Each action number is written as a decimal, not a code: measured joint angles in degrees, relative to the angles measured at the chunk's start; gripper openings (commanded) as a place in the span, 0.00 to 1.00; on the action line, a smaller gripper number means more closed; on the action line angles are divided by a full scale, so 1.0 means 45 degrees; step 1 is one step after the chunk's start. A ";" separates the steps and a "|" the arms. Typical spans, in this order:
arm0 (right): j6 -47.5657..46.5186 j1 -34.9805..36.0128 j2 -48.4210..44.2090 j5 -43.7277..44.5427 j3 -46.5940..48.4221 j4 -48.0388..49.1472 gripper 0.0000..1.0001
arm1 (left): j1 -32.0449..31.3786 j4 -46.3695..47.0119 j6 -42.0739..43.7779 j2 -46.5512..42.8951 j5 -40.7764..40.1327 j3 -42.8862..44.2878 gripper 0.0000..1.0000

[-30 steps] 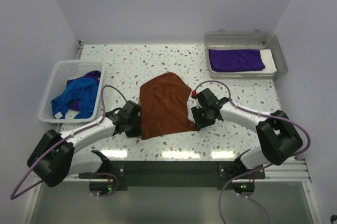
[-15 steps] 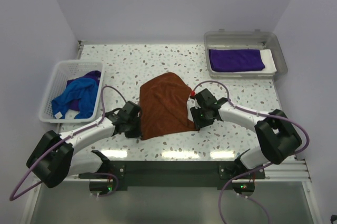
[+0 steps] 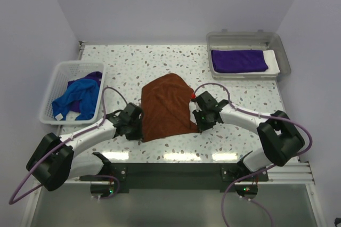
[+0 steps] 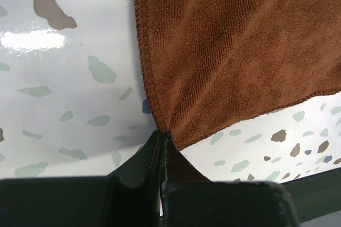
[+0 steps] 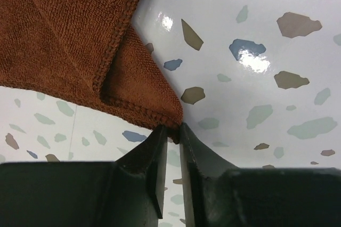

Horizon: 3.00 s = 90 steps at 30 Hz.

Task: Fold and stack the towels
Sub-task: Flatten out the crumpled towel, then fold the towel

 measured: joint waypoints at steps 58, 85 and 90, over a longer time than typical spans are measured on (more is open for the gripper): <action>0.0500 -0.3089 -0.4182 -0.2565 1.5873 -0.5571 0.00 | 0.3332 -0.3235 0.3211 -0.2200 -0.0189 1.6942 0.00; 0.0826 -0.5421 0.8524 -0.2667 1.7184 -0.1564 0.00 | 0.5659 0.1117 0.3973 1.0758 -0.0869 1.6621 0.00; 0.0928 -0.5479 0.8009 -0.3390 1.5766 -0.1564 0.00 | 0.5683 0.1151 0.3721 0.9821 0.0170 1.5178 0.00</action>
